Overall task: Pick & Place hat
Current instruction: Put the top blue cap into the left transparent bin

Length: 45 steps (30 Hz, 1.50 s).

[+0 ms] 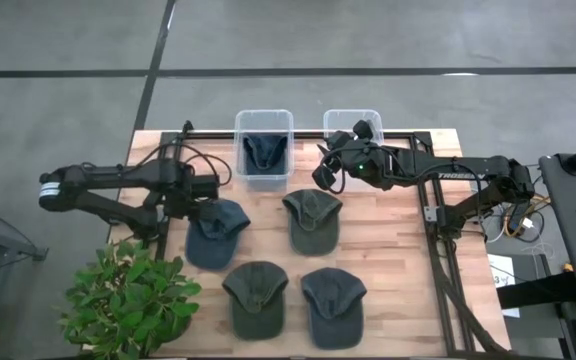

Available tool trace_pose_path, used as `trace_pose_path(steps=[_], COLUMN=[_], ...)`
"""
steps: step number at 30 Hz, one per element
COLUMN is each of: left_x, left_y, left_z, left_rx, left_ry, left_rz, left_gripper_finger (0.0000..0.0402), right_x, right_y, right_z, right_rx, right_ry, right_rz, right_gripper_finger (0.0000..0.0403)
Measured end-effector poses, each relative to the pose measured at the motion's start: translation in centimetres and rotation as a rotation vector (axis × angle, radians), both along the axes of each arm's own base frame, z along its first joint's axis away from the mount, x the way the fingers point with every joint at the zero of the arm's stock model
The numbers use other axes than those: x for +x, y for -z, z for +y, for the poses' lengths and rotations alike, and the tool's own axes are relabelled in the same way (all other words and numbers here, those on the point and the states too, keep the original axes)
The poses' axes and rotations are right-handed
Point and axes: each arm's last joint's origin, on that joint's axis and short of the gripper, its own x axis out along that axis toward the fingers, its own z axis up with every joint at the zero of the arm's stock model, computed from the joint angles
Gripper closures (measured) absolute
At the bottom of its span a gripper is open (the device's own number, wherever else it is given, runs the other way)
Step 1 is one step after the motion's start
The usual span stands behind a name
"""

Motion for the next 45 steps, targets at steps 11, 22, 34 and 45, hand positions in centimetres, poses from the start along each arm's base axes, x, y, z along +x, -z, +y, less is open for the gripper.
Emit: trace_pose_path(steps=[11,22,34,45], left_x=[-0.3,-1.0,-1.5,-1.4], left_y=[2.0,1.5,1.8,4.3], left_z=[-0.9,-1.6,-1.8,-2.1], left_rx=[-0.046,-0.026,-0.02,-0.056], left_ry=[-0.047,-0.017,-0.001,-0.022], left_rz=[0.033,-0.066,-0.119,-0.138], left_gripper_finger=[0.027,0.027,0.027,0.027], right_x=[0.0,0.0,0.0,0.0], right_y=[0.0,0.0,0.0,0.0], right_z=[0.0,0.0,0.0,0.0], right_rx=[0.0,0.0,0.0,0.0], right_ry=[0.0,0.0,0.0,0.0], right_rz=[0.0,0.0,0.0,0.0], right_gripper_finger=[0.0301,0.0311,0.0301,0.0306])
